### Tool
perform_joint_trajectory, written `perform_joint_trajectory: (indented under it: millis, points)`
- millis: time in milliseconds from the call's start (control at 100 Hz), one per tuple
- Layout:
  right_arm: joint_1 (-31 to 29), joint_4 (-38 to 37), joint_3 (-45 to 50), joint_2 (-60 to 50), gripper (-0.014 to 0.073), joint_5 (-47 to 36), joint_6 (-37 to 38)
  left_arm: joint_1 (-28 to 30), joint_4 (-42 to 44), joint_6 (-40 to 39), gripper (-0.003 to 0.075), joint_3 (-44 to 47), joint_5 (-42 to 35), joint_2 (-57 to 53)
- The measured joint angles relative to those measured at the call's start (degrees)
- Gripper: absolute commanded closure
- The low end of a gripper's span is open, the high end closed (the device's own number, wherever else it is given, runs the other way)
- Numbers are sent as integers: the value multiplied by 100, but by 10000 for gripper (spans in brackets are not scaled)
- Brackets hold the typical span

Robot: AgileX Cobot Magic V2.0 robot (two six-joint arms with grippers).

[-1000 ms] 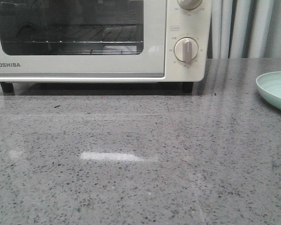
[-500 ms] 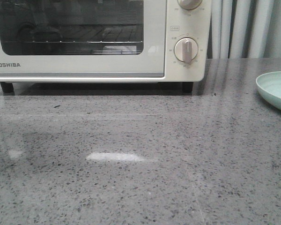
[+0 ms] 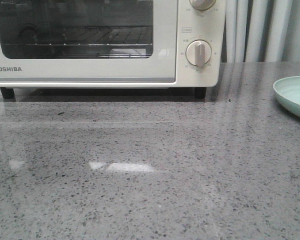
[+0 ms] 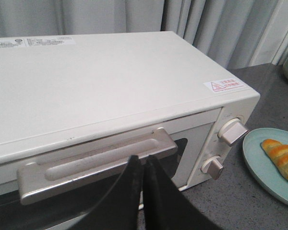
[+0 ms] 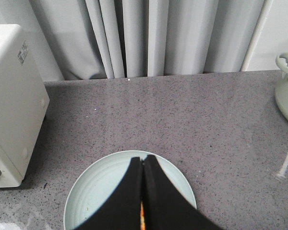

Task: Put bread in oven
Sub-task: 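Hook the oven door handle with the left gripper and pull it down open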

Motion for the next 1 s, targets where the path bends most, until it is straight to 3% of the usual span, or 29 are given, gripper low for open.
perform_joint_trajectory:
  millis: [420,870,1000]
  points:
    - [0,0,0,0,669,9,-10,0,-24,0,742,-1036,650,1343]
    - [0,0,0,0,669,9,-21,292,-37,11,741,-1005,916,1526]
    - [0,0,0,0,669,13,-21,268,-108,11,742,-549,569,1253]
